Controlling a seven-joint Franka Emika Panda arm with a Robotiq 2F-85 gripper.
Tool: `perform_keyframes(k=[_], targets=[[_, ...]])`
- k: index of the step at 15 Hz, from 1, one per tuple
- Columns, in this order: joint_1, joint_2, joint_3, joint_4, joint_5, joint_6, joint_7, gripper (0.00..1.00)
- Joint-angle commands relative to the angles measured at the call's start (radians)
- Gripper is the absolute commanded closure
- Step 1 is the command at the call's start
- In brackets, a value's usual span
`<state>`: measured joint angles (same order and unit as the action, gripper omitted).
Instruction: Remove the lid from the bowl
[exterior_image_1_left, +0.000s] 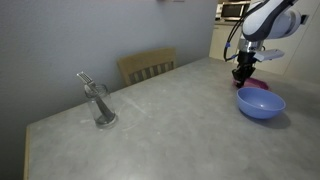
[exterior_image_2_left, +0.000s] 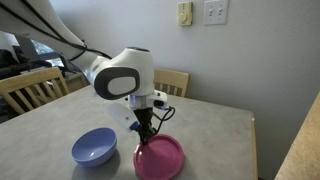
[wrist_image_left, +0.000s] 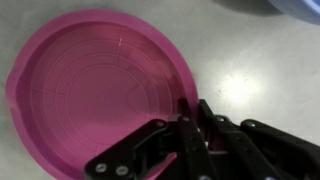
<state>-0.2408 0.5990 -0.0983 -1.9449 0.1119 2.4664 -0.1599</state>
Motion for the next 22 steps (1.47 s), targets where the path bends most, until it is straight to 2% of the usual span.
perform_keyframes(k=[1,3,4,10,14,18,22], targets=[[-0.016,0.043,0.015,0.047,0.004,-0.020,-0.005,0.97],[-0.016,0.048,0.018,0.046,0.008,-0.014,-0.001,0.97],[-0.017,0.047,0.019,0.045,0.010,-0.012,0.000,0.70],[-0.019,-0.030,0.028,-0.019,0.023,0.007,0.002,0.27],[-0.027,-0.129,0.050,-0.077,0.057,-0.065,-0.010,0.02],[-0.011,-0.256,0.051,-0.155,0.117,-0.187,-0.003,0.00],[0.024,-0.380,0.026,-0.234,0.106,-0.254,0.047,0.00]])
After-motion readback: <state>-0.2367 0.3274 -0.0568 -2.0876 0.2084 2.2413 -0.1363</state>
